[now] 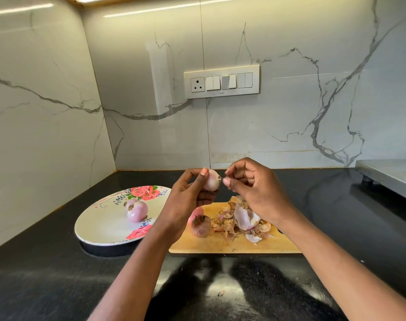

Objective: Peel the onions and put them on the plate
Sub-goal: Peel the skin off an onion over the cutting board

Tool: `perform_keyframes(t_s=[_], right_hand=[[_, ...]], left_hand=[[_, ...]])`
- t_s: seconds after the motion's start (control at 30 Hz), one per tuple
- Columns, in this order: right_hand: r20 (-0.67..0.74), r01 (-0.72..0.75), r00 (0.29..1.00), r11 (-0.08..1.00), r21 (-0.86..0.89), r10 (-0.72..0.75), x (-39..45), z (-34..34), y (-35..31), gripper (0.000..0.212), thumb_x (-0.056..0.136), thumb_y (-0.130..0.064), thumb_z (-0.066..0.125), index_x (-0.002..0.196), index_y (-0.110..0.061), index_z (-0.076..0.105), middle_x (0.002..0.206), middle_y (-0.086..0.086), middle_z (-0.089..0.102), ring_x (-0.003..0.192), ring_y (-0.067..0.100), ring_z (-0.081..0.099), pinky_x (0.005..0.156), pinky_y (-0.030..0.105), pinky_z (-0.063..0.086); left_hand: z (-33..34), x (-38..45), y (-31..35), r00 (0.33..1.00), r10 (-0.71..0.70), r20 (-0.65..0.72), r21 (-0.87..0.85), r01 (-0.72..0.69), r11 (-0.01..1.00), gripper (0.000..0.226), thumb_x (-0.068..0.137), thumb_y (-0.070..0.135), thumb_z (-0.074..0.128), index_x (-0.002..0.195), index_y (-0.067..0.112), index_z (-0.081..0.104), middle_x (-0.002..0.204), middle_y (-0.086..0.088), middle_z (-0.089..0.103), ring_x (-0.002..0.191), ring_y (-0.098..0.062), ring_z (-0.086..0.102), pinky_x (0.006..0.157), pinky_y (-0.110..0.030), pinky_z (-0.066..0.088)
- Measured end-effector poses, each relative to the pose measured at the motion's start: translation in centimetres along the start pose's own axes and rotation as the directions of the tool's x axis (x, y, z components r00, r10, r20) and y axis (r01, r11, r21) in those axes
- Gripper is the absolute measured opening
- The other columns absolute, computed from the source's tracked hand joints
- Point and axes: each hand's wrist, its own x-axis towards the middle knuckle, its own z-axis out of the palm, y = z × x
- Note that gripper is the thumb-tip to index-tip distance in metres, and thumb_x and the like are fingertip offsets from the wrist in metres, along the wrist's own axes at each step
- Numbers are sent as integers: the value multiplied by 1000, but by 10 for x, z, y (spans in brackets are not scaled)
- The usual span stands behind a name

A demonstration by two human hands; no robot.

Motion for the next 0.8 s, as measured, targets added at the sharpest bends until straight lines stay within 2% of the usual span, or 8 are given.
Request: perform_keyframes(t_s=[0.17, 0.27, 0.4, 0.6, 0.7, 0.8], right_hand=[[-20, 1, 1000, 994, -113, -3, 0, -5, 4, 10, 98, -16, 65, 104, -22, 69, 91, -7, 75, 81, 5, 70, 77, 23, 57], [17, 8, 1000, 990, -141, -5, -1, -4, 4, 15, 93, -22, 72, 108, -25, 69, 96, -11, 75, 87, -1, 70, 77, 15, 53], [18, 40, 999, 998, -41, -40, -1, 2, -1, 32, 81, -22, 84, 108, -28, 68, 99, -11, 75, 93, 4, 71, 82, 22, 58], [-93, 83, 992, 994, -75, -90, -3, 5, 0, 27, 82, -19, 83, 104, -25, 69, 86, -12, 77, 85, 3, 72, 77, 24, 57], [-79, 87, 992, 993, -86, -94, -4, 5, -1, 26, 86, -15, 80, 104, -25, 63, 86, -8, 75, 83, 5, 70, 73, 18, 54], [-56, 41, 997, 995, -88, -47, -2, 7, -2, 25, 93, -15, 72, 103, -28, 54, 90, -6, 70, 84, 6, 65, 74, 21, 52]], left_hand=[[-1, 1, -1, 1000, 8, -26, -35, -9, 999, 38, 96, 42, 56, 120, 13, 63, 96, -10, 75, 85, -19, 67, 83, -31, 57], [-1, 1, -1, 999, 22, -30, -16, -22, 1000, 42, 90, 43, 60, 122, 17, 63, 95, -5, 75, 88, -19, 68, 87, -33, 57], [-1, 0, -1, 999, 39, -22, -6, -40, 999, 43, 86, 43, 63, 122, 19, 63, 92, -2, 75, 85, -16, 69, 87, -32, 58], [0, 0, -1, 999, 52, 14, 29, -52, 998, 43, 86, 41, 65, 123, 19, 62, 97, -4, 77, 90, -17, 73, 89, -31, 59], [0, -2, 0, 998, 58, 22, 27, -59, 998, 43, 86, 39, 65, 124, 19, 61, 96, -4, 77, 91, -17, 73, 89, -31, 59], [2, -2, 1, 998, 47, 41, -6, -47, 999, 44, 86, 36, 65, 126, 17, 60, 99, -6, 77, 93, -18, 73, 89, -31, 58]])
